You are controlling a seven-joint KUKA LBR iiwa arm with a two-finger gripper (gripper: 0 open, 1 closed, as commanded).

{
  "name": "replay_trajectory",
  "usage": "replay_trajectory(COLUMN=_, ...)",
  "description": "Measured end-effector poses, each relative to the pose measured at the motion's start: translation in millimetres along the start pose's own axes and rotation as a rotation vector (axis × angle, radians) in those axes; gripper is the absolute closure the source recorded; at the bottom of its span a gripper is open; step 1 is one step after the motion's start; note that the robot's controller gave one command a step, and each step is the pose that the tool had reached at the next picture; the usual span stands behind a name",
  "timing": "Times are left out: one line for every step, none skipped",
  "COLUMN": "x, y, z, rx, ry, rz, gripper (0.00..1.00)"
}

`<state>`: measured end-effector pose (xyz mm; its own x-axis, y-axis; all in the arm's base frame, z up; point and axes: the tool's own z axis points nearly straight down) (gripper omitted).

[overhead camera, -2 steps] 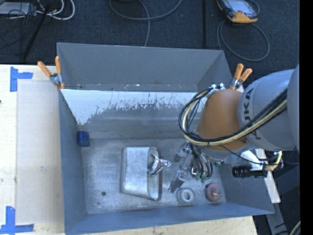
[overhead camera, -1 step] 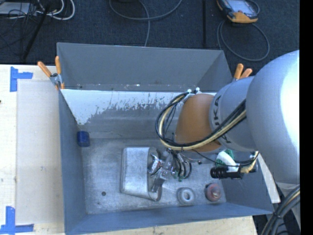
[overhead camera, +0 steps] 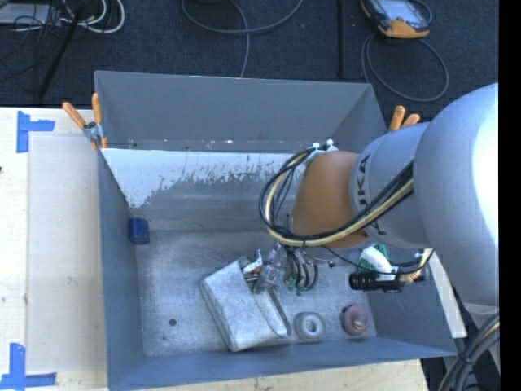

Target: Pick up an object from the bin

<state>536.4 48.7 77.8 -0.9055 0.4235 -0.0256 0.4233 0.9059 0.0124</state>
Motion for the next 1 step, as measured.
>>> replay_trajectory(x=0.7, y=23.6, z=-131.6, rx=0.007, ry=0.021, rz=-0.213, gripper=1.00)
